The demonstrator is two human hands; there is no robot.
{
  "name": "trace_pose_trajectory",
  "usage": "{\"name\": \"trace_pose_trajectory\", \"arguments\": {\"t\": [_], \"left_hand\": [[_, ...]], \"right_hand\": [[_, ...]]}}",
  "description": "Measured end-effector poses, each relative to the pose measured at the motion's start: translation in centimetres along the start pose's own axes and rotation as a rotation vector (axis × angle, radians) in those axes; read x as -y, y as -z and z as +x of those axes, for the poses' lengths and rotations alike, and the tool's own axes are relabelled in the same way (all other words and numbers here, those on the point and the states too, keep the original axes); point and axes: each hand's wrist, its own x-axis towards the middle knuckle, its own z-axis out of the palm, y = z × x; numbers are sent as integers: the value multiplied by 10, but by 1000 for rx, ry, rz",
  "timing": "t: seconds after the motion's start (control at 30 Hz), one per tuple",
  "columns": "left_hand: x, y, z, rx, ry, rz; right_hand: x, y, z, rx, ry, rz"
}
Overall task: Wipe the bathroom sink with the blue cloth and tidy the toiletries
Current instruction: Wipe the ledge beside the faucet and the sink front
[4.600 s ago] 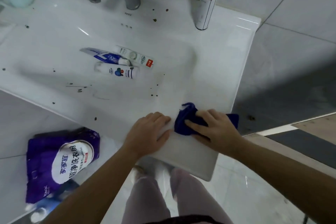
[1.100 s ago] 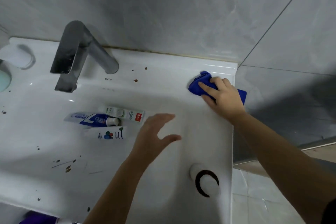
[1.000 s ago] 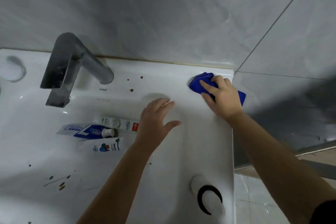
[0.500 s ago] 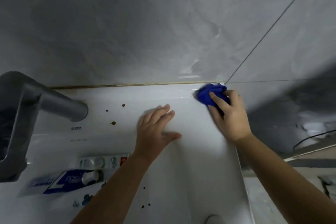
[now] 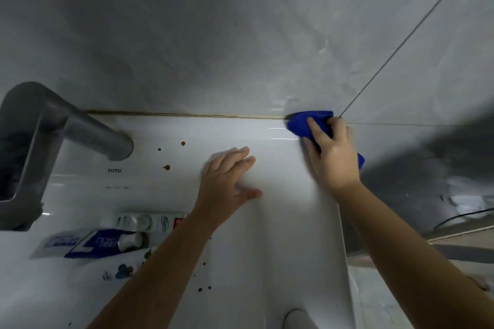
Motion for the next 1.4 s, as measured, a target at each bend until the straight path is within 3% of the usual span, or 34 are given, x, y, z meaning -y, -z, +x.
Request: {"name": "trace_pose_trajectory", "arguments": {"t": [0.07,0.2,0.27,0.43,0.53,0.73,0.93,1.0,1.13,1.3,1.4], "left_hand": [[-6,5,-1,18,15,58],[-22,23,-16,29,229,250],[-25,25,-23,43,285,286],[-23,19,-32,85,333,165],[-24,21,-40,90,337,211],[-24,39,-69,-10,442,353],[-18,51,-93,-74,591,364],[-13,49,-88,-66,576,335],[-8,40,-66,-1,523,283],[-2,30,-71,-3,515,229],[1,32,-71,15,493,212]], "right_hand": [[-3,8,-8,-38,-77,28],[57,-24,21,115,265,64],[87,-43,35,154,332,42],[25,-14,19,85,254,-32],[5,-3,12,45,181,-33],[115,-55,42,207,580,42],[85,-21,-14,324,615,110],[86,-25,-8,337,634,107],[122,-54,22,334,503,85],[77,-15,-24,358,641,96],[82,-20,-19,346,583,84]]}}
